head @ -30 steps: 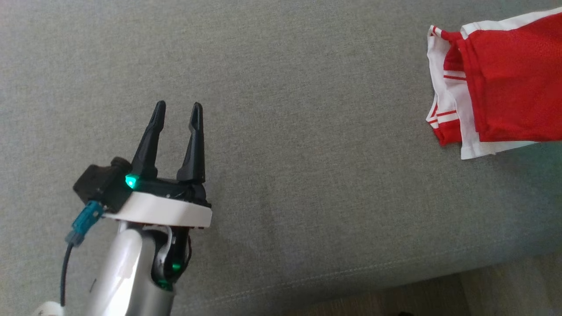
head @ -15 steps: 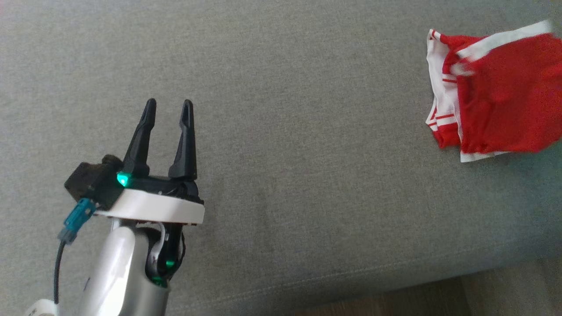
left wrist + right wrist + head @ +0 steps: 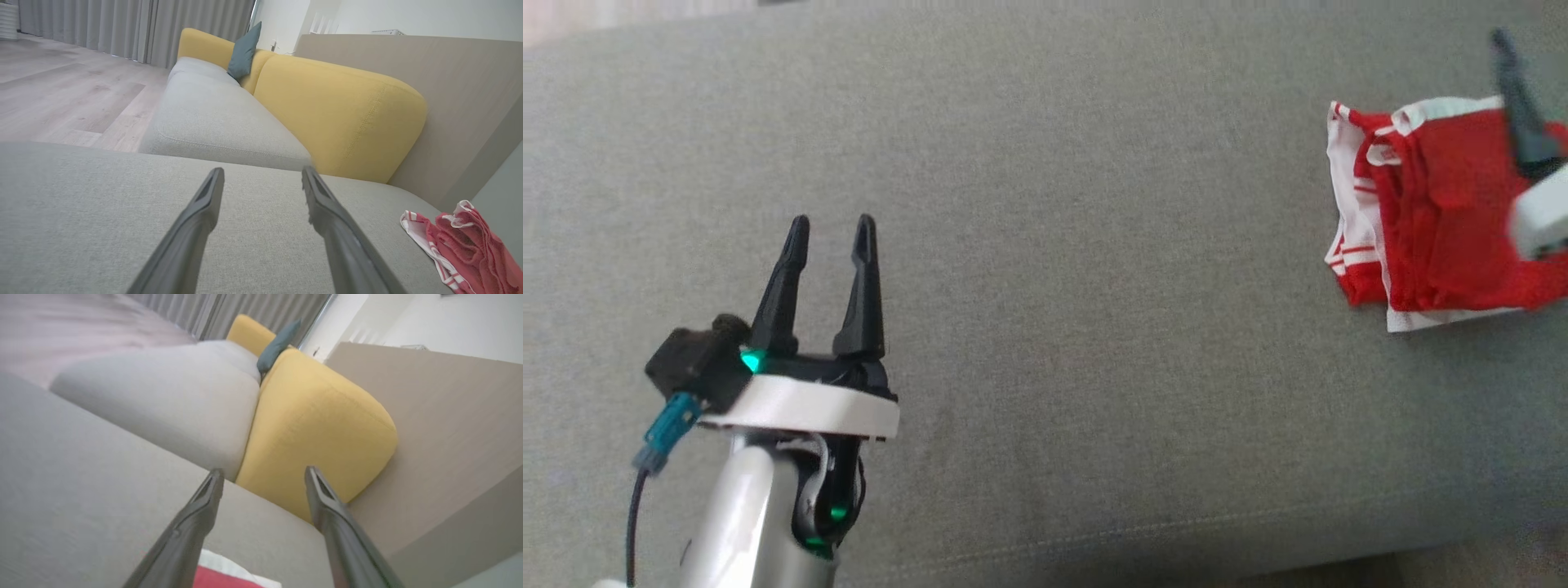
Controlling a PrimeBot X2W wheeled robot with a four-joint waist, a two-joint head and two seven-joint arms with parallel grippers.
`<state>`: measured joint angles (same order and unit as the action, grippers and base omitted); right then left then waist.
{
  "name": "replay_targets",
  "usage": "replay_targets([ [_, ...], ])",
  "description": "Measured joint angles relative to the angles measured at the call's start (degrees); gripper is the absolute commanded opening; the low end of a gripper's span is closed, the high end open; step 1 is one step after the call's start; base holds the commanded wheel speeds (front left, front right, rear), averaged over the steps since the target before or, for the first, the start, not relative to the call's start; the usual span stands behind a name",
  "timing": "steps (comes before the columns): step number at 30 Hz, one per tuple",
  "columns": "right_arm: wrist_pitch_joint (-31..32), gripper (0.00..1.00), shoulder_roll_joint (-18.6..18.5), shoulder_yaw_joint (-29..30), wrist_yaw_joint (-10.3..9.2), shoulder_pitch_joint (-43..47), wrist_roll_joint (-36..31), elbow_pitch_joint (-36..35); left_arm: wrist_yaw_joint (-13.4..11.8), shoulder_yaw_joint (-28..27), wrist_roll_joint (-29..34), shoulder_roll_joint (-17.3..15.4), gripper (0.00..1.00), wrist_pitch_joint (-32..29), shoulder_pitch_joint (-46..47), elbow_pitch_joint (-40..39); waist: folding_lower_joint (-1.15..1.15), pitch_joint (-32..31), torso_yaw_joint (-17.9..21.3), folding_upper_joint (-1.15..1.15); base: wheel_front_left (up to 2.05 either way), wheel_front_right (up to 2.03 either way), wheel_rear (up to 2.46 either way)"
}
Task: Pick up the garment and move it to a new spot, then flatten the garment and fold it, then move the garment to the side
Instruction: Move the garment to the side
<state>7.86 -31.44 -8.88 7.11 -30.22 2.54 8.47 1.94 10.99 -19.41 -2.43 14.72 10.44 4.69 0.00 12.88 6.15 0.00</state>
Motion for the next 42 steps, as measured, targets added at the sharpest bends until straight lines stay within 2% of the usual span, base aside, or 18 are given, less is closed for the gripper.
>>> replay_targets([
  [3,-2.6,1.00,5.0,0.1,0.00,0.2,0.0,-1.0,-0.5,-0.5,-0.4,0.0,1.00,0.0,-0.9,-0.1,0.00,-1.7,-0.6,0.00,0.00,0.00,0.00],
  [4,-2.6,1.00,5.0,0.1,0.00,0.2,0.0,-1.0,-0.5,-0.5,-0.4,0.0,1.00,0.0,-0.9,-0.1,0.00,-1.7,-0.6,0.00,0.00,0.00,0.00],
  [9,-7.7,1.00,14.1,0.9,0.00,2.0,0.0,-1.9,-1.0,-0.7,-0.4,0.0,1.00,0.0,-1.8,-0.9,0.00,-4.6,-2.0,0.00,0.00,0.00,0.00],
  [15,-13.7,1.00,24.4,1.5,0.00,11.7,-2.0,-0.5,-2.0,-0.9,-0.3,0.0,1.00,0.0,-5.3,-1.0,0.00,-8.6,-3.8,0.00,0.00,0.00,0.00],
  [18,-16.6,1.00,27.2,2.5,0.00,16.3,-2.5,0.6,-2.0,-0.8,-0.2,0.0,1.00,0.0,-7.1,-0.9,0.00,-10.6,-4.6,0.00,0.00,0.00,0.00],
  [21,-19.4,1.00,28.0,4.0,0.00,20.1,-1.6,1.1,-2.1,-0.6,1.1,0.0,1.00,0.0,-9.1,-0.9,0.00,-12.3,-5.4,0.00,0.00,0.00,0.00],
  [24,-21.4,1.00,28.1,2.8,0.00,23.8,1.8,0.6,-2.5,-0.5,1.3,0.0,1.00,0.0,-11.1,-0.7,0.00,-13.4,-6.0,0.00,0.00,0.00,0.00],
  [29,-22.1,1.00,28.5,2.6,0.00,27.9,4.7,0.5,-2.7,-0.4,2.8,-0.1,1.00,0.0,-13.7,-0.8,0.00,-13.8,-5.9,0.00,0.00,0.00,0.00],
  [38,-22.1,1.00,28.6,2.8,0.00,28.6,5.0,-1.0,-4.4,-0.6,4.2,-0.1,1.00,0.0,-13.7,-2.5,0.00,-13.5,-5.6,0.00,0.00,0.00,0.00],
  [42,-22.1,1.00,28.6,3.7,0.00,28.6,5.6,-0.9,-4.2,-0.6,4.1,-0.1,1.00,0.0,-13.8,-2.5,0.00,-13.5,-5.5,0.00,0.00,0.00,0.00],
])
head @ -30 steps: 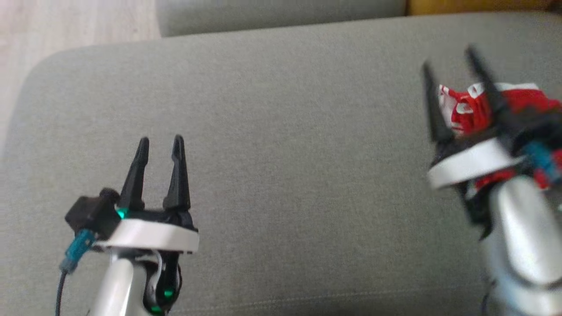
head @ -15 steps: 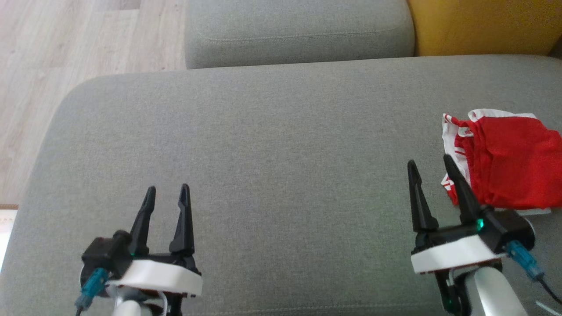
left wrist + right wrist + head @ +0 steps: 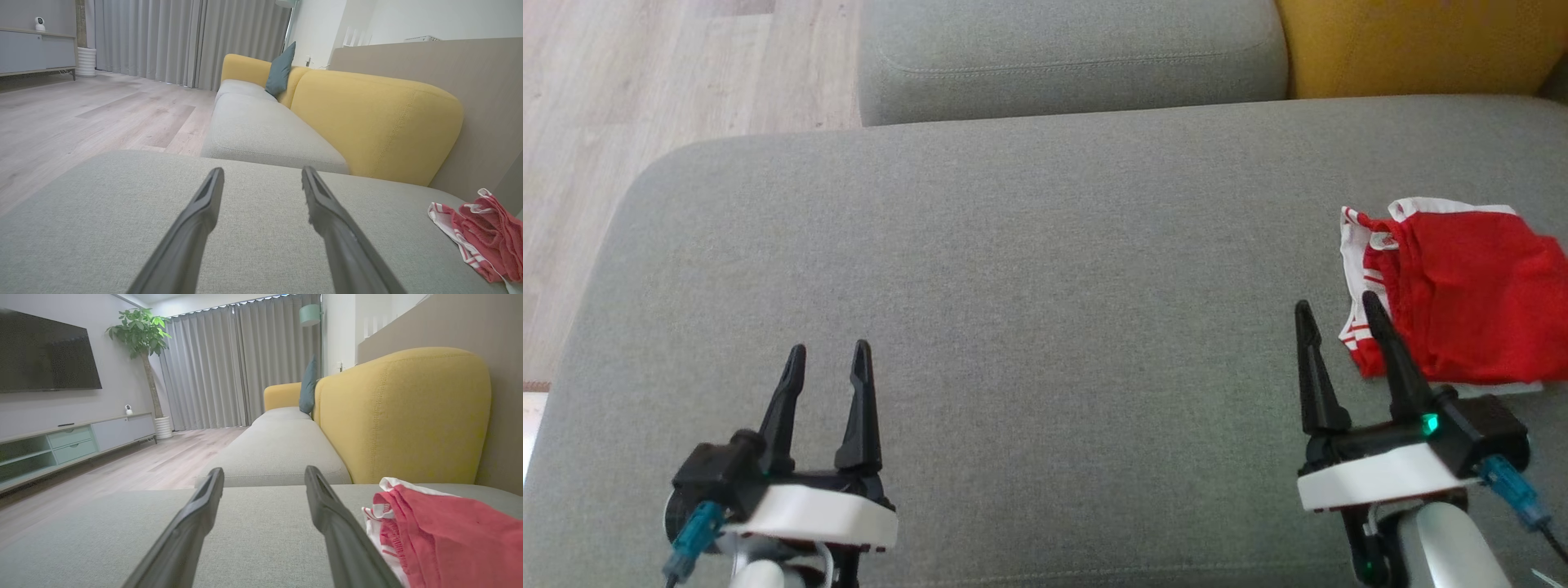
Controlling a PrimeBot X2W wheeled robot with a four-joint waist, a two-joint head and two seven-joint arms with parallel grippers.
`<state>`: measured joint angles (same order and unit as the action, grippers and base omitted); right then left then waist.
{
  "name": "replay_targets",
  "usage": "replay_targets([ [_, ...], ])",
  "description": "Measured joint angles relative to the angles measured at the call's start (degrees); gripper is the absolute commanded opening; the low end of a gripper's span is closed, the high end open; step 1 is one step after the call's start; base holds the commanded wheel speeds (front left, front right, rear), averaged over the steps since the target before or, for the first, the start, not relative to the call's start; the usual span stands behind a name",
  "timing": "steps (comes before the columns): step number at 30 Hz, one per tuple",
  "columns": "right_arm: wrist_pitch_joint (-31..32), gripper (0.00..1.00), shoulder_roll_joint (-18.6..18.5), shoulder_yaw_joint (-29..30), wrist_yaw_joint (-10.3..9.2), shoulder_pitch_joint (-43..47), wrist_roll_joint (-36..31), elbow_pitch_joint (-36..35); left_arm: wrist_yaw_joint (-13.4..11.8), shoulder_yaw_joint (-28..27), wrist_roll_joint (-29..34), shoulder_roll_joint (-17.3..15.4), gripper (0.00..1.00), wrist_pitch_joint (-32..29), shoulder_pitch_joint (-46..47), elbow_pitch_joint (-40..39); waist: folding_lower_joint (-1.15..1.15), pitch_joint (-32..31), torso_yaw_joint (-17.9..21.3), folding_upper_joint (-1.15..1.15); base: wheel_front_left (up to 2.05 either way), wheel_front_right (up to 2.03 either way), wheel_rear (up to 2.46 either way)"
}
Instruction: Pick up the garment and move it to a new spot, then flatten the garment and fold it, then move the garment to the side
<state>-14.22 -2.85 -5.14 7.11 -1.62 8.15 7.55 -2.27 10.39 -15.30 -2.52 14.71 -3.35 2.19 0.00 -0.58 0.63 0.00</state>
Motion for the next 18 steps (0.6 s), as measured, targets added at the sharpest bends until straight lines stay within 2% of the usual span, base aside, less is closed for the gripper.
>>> replay_targets([
  [18,0.0,1.00,0.0,0.9,0.00,0.1,0.0,0.9,0.7,-0.3,-2.7,0.0,1.00,0.0,-0.2,1.6,0.00,-0.1,0.0,0.00,0.00,0.00,0.00],
])
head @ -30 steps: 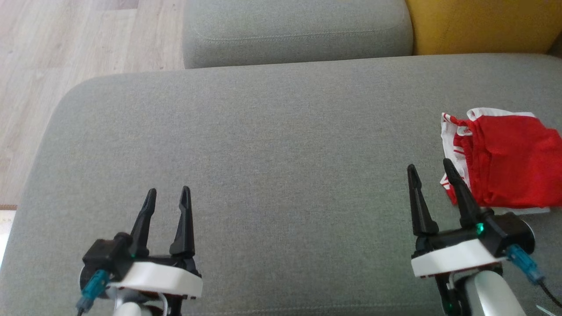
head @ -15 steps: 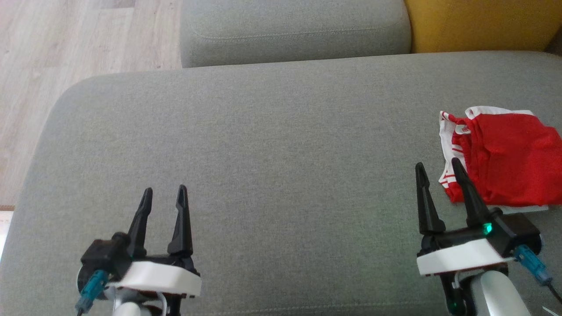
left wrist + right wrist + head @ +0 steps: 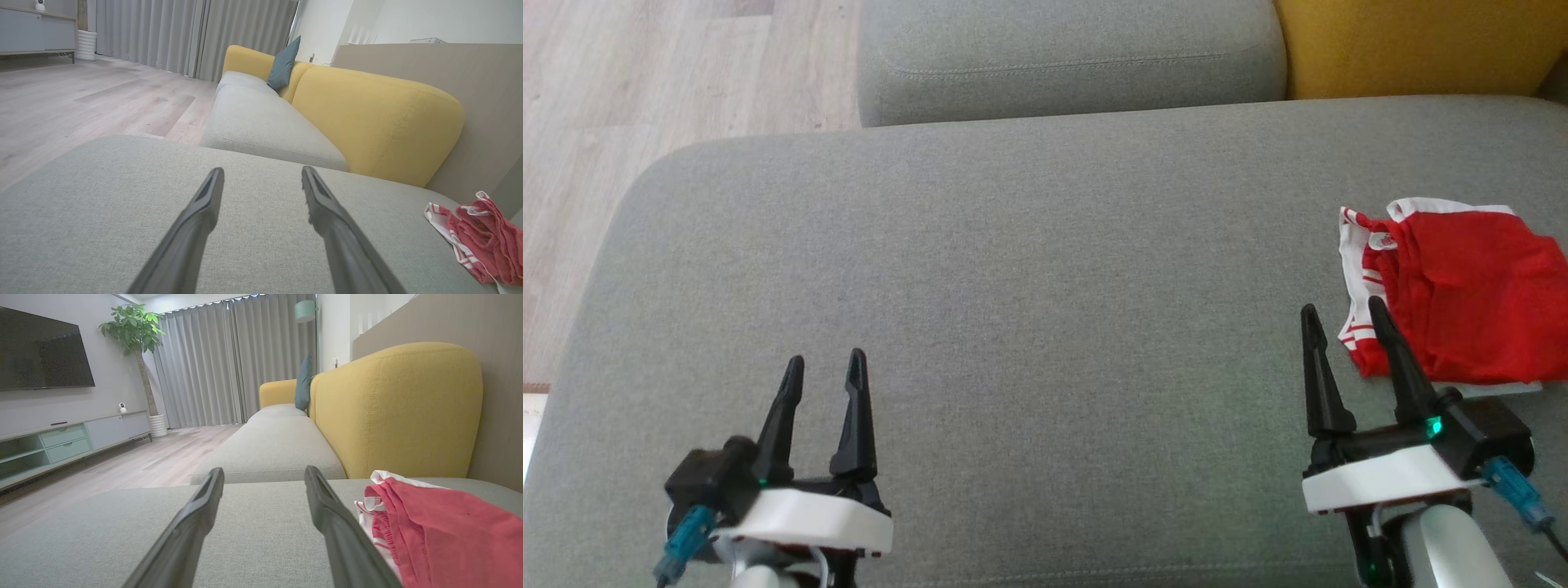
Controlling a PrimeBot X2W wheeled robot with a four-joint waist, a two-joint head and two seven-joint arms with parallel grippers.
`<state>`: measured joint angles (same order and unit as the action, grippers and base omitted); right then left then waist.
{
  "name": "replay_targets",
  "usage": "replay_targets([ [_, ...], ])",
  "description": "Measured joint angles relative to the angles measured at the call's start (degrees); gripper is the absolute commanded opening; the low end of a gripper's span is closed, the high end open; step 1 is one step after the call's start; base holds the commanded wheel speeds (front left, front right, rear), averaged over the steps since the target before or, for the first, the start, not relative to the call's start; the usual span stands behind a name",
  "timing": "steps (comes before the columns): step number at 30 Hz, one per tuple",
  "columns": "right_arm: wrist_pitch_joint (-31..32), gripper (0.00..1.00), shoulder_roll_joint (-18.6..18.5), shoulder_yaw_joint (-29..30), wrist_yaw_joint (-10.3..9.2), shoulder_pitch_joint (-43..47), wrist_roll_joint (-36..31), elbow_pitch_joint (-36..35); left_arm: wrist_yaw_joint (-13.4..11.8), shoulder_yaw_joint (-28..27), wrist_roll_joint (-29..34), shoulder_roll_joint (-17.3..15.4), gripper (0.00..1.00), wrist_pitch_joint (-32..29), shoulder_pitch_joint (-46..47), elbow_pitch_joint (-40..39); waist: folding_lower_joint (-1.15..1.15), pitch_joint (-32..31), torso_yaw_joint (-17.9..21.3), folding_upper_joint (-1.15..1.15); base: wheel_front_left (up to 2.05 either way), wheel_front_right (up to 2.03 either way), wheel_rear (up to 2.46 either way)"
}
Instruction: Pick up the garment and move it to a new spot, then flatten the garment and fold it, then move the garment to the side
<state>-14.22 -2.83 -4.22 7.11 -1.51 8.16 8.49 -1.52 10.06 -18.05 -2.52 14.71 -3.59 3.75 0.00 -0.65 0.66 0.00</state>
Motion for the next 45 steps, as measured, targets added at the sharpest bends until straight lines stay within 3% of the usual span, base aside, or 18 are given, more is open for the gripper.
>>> replay_targets([
  [8,0.0,1.00,0.0,0.2,0.00,0.0,0.0,0.2,-0.1,-0.7,-0.7,0.0,1.00,0.0,-1.1,-0.1,0.00,-0.1,0.2,0.00,0.00,0.00,0.00],
  [9,0.0,0.00,0.0,0.1,0.00,0.0,0.1,0.3,-0.5,-1.1,-0.7,0.0,0.00,0.0,-1.1,-0.2,0.00,-0.1,0.3,0.00,0.00,0.00,0.00],
  [15,0.2,0.00,0.1,0.0,-0.01,2.8,1.2,4.5,-0.5,-1.1,-1.9,0.3,0.00,-0.2,-3.4,4.1,0.00,-0.1,0.3,0.00,0.00,0.00,0.00],
  [45,4.2,0.00,-0.1,1.3,-0.01,2.0,22.4,5.0,1.6,-2.9,-20.4,-0.2,0.00,-4.4,-1.8,5.9,0.00,0.1,0.0,0.00,0.00,0.00,0.00],
])
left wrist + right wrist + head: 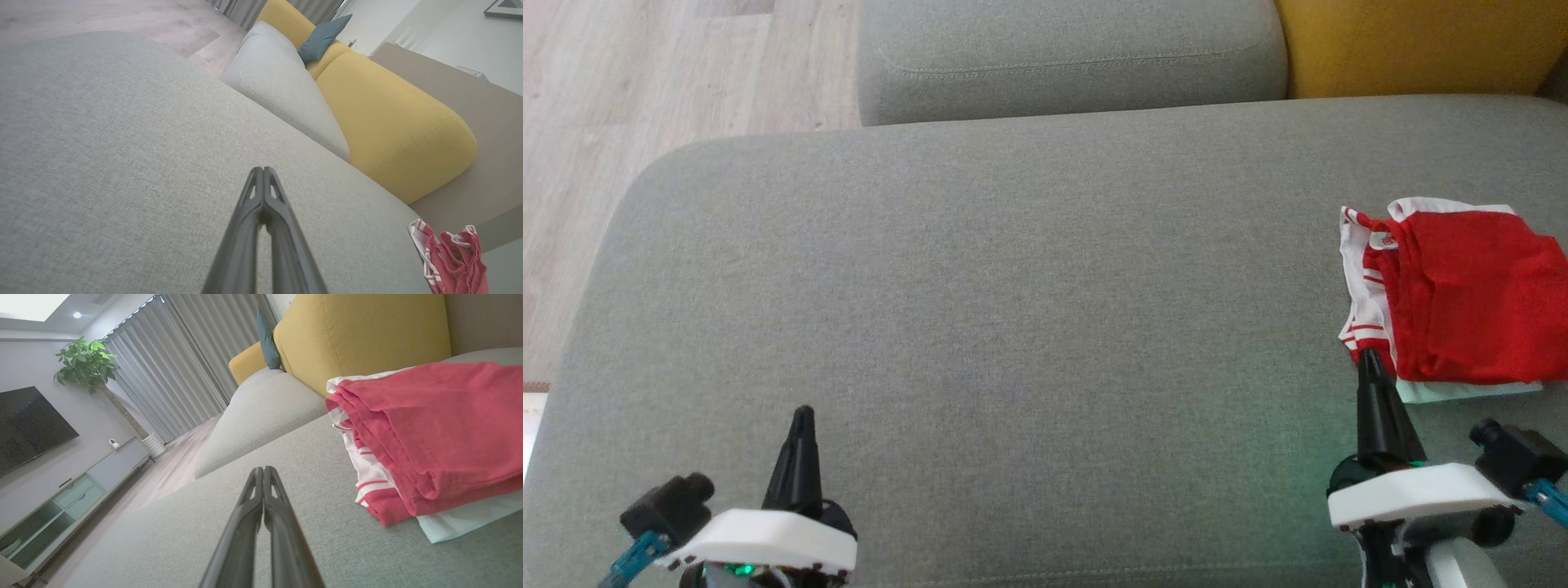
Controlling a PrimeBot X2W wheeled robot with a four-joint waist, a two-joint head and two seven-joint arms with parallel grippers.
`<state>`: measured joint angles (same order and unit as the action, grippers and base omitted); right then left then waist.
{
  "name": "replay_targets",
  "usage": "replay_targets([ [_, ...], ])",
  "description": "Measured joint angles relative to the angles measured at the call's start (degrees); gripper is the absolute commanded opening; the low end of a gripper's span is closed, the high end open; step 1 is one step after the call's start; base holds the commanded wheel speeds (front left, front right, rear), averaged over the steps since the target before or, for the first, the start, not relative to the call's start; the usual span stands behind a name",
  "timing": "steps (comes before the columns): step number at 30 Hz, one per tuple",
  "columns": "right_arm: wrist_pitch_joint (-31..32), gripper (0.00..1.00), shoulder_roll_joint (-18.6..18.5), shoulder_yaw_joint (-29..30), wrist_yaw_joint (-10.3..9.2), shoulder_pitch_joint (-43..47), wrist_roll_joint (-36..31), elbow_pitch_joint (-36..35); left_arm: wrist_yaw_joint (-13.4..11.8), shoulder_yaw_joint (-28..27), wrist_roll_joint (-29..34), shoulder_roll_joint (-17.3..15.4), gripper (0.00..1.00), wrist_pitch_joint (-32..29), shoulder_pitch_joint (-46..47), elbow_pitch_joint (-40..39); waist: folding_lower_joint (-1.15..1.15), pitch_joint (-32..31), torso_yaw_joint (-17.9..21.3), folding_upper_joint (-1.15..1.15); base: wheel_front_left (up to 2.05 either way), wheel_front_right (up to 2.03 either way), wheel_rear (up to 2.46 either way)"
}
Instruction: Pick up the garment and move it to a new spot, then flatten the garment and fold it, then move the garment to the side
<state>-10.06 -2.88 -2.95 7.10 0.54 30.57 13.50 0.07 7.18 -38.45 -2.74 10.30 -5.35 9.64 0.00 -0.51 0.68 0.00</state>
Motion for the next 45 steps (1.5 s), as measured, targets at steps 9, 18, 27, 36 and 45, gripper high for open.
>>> replay_targets([
  [9,1.2,0.00,0.0,0.7,0.00,0.0,5.5,0.2,0.5,-0.6,-4.8,-0.1,0.00,-1.2,1.0,0.6,0.00,0.1,-0.1,0.00,0.00,0.00,0.00],
  [18,2.6,0.00,-0.1,1.5,0.00,0.0,12.3,0.3,1.5,-1.3,-10.8,-0.2,0.00,-2.7,1.3,1.2,0.00,0.1,-0.1,0.00,0.00,0.00,0.00],
  [27,4.1,0.00,-0.2,2.1,0.00,-0.3,18.5,0.6,2.0,-2.4,-16.3,-0.4,0.00,-4.1,2.4,1.7,0.00,0.2,-0.2,0.00,0.00,0.00,0.00],
  [36,5.4,0.00,-0.3,3.1,0.00,-1.2,24.6,0.7,2.5,-3.0,-21.5,-0.4,0.00,-5.6,2.7,2.2,0.00,0.3,-0.3,0.00,0.00,0.00,0.00],
  [45,6.7,0.00,-0.3,3.8,0.00,-1.2,30.6,1.0,3.3,-4.3,-26.9,-0.5,0.00,-7.0,3.8,2.9,0.00,0.3,-0.3,0.00,0.00,0.00,0.00],
])
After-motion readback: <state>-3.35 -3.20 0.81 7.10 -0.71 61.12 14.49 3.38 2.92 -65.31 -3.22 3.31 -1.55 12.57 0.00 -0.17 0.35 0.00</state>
